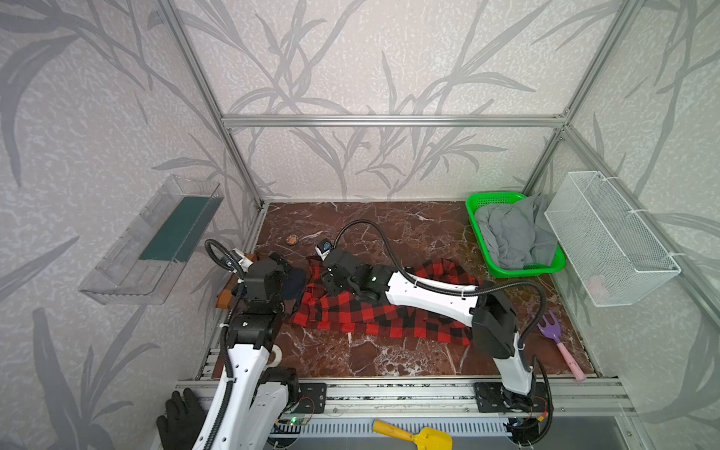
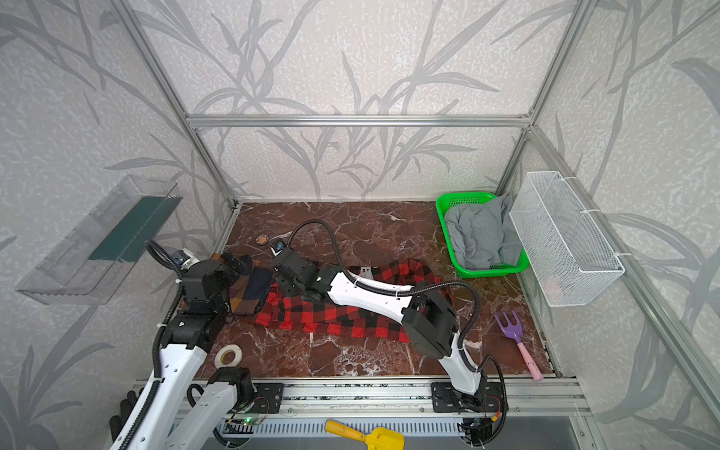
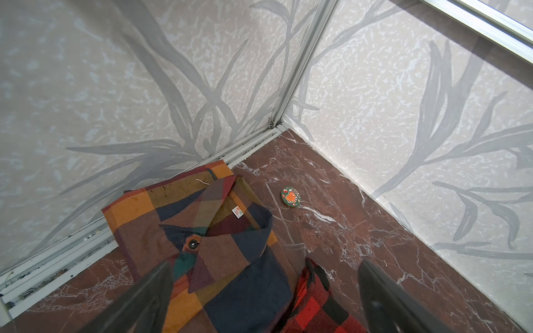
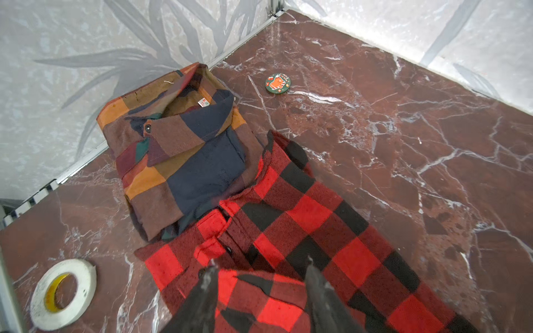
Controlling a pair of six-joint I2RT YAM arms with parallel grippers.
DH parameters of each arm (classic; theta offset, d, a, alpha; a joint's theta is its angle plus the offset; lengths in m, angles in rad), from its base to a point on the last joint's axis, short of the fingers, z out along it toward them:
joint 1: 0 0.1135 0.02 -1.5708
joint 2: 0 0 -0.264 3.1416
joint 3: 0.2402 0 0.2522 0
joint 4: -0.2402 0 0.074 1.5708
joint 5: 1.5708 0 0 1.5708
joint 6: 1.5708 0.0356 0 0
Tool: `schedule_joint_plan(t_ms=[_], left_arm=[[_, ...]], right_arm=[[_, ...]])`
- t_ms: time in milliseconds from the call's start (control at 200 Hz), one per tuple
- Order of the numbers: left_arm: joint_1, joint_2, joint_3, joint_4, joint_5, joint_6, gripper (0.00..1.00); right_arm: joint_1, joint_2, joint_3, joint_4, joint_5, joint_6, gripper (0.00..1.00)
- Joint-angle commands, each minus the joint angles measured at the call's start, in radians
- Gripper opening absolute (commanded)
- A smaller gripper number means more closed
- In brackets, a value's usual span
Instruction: Fold and stack the long sleeve shirts
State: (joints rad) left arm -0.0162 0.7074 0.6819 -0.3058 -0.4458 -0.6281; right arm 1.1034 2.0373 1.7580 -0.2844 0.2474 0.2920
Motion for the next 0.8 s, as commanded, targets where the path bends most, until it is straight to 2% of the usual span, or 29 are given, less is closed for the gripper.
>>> schedule_joint_plan(t_ms=[0,200,360,540,675,795], left_arm=[[0.004,0.004,-0.016,-0.011,0.05,-0.004,0.99],[0.002,0.069,-0.012,-0.01,0.18,-0.012,0.99],[0.001,0.164,0.005,-0.045,0.274,-0.04,0.99],[-0.002,0.217,-0.022,-0.08,0.365,-0.07,0.99],[-0.02,0.229,-0.059,-0.084,0.419,-0.087,0.99],[-0.077,0.263,-0.086,-0.085,0.433,-0.096,0.99]], right_arm=[[-0.07,-0.174,-0.058,-0.035,-0.029,-0.004,0.51],[-0.291,-0.379,-0.337,-0.04,-0.104,0.107,0.51],[-0.451,-0.464,-0.524,0.002,-0.152,0.202,0.52],[-0.609,-0.423,-0.674,0.136,-0.371,0.331,0.52],[-0.642,-0.371,-0.714,0.198,-0.425,0.376,0.51],[-0.652,-0.343,-0.738,0.208,-0.398,0.381,0.5]])
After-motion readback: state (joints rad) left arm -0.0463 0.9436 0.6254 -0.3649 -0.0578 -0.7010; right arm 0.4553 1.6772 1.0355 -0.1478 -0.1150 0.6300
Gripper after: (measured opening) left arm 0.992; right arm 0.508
